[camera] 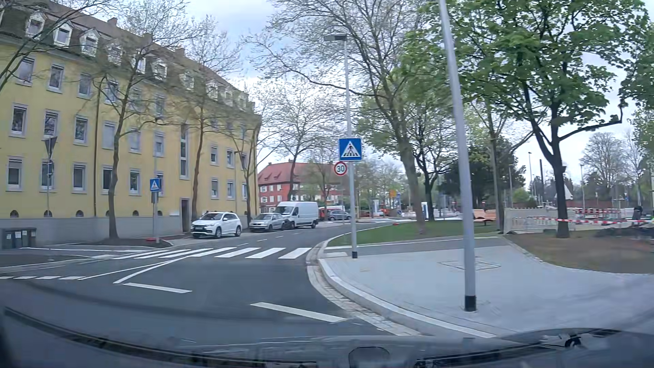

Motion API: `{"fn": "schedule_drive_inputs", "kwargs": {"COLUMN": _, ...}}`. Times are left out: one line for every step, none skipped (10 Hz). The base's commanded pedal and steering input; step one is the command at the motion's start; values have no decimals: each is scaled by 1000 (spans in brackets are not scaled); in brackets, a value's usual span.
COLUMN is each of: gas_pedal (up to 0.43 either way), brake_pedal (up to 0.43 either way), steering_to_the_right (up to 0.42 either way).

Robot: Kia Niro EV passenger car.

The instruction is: Follow the waypoints while adhering to traffic rules and regulations

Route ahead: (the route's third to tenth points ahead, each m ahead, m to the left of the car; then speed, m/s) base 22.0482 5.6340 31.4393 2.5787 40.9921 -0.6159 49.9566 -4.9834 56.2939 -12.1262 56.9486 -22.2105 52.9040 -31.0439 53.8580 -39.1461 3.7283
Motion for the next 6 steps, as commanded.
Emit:
{"fn": "schedule_drive_inputs", "kwargs": {"gas_pedal": 98, "brake_pedal": 0, "steering_to_the_right": -451}}
{"fn": "schedule_drive_inputs", "kwargs": {"gas_pedal": 98, "brake_pedal": 0, "steering_to_the_right": -418}}
{"fn": "schedule_drive_inputs", "kwargs": {"gas_pedal": 110, "brake_pedal": 0, "steering_to_the_right": -377}}
{"fn": "schedule_drive_inputs", "kwargs": {"gas_pedal": 118, "brake_pedal": 0, "steering_to_the_right": -341}}
{"fn": "schedule_drive_inputs", "kwargs": {"gas_pedal": 118, "brake_pedal": 0, "steering_to_the_right": -281}}
{"fn": "schedule_drive_inputs", "kwargs": {"gas_pedal": 118, "brake_pedal": 0, "steering_to_the_right": -225}}
